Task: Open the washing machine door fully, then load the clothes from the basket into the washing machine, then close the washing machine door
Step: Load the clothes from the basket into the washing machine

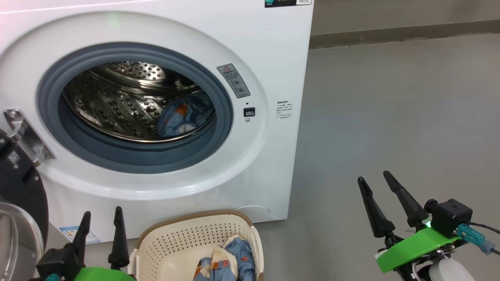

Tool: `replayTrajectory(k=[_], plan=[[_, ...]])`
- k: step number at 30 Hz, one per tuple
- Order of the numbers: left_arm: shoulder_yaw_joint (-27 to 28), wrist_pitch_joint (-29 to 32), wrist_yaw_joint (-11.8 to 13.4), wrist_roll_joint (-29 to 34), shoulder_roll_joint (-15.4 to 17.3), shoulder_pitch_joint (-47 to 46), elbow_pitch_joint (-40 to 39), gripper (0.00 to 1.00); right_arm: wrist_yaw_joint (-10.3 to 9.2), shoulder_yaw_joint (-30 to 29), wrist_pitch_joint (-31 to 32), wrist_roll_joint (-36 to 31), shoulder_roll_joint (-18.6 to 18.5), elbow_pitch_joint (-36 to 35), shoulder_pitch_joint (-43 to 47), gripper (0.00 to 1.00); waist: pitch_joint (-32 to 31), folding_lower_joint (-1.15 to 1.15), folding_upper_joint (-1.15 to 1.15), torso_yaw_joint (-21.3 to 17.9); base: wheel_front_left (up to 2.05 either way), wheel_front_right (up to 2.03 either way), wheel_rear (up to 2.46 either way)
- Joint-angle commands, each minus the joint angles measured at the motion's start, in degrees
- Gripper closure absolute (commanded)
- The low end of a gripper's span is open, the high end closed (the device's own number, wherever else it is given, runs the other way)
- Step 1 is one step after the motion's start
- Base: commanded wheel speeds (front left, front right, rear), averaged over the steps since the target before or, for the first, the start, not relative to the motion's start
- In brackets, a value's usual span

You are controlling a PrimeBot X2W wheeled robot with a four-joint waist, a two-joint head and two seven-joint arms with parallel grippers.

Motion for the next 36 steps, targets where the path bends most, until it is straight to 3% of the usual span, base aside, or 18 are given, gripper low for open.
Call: replayTrajectory(k=[1, 36], plan=[[1.6, -0.4, 0.5, -0.5, 0.7, -1.1, -1.8, 0.00, 0.56, 0.9, -0.3, -0.1, -0.6, -1.6, -0.4, 0.00, 0.1, 0.00, 0.00, 0.0, 0.00, 0.00, 0.00], [0.7, -0.4, 2.0, -1.2, 0.6, -1.2, -0.5, 0.00, 0.56, 1.3, -0.3, -0.1, -0.9, -0.9, -1.1, 0.00, 0.9, 0.00, 0.00, -1.0, 0.00, 0.00, 0.00]])
